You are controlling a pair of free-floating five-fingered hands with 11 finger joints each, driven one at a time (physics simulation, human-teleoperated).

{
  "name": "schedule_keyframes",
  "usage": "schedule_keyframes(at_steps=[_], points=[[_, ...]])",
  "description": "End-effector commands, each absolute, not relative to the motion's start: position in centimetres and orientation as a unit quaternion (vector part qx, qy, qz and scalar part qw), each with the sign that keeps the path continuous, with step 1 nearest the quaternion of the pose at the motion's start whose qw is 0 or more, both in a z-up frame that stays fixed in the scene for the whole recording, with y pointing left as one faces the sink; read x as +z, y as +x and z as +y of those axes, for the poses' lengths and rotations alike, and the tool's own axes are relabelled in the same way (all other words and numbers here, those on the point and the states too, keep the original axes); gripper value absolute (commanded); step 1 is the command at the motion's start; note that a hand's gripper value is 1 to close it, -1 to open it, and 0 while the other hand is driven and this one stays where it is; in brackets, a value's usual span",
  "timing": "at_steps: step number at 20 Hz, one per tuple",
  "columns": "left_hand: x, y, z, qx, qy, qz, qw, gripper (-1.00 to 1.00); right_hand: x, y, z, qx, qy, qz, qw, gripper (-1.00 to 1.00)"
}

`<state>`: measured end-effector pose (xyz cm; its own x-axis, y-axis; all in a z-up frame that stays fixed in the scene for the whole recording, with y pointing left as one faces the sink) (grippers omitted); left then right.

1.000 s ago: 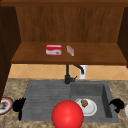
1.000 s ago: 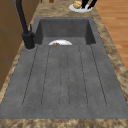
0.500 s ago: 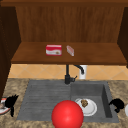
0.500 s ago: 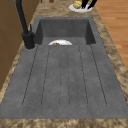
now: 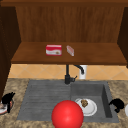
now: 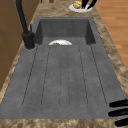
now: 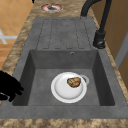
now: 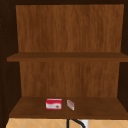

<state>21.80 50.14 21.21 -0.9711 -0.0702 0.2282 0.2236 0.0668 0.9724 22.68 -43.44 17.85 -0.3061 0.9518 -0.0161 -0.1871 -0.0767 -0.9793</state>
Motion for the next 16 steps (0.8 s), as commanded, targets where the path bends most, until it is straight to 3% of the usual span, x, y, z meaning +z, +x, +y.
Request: schedule_keyframes(at_steps=[1,16], points=[[18.8,23.6,52.1,-0.684,-0.089,-0.714,0.116,-1.0,17.8,22.7,-43.4,0.629,-0.377,-0.507,0.452,0.0],[11.6,30.1,60.5,-0.679,-0.09,-0.72,0.112,-1.0,17.8,22.7,-43.4,0.629,-0.377,-0.507,0.452,0.0]])
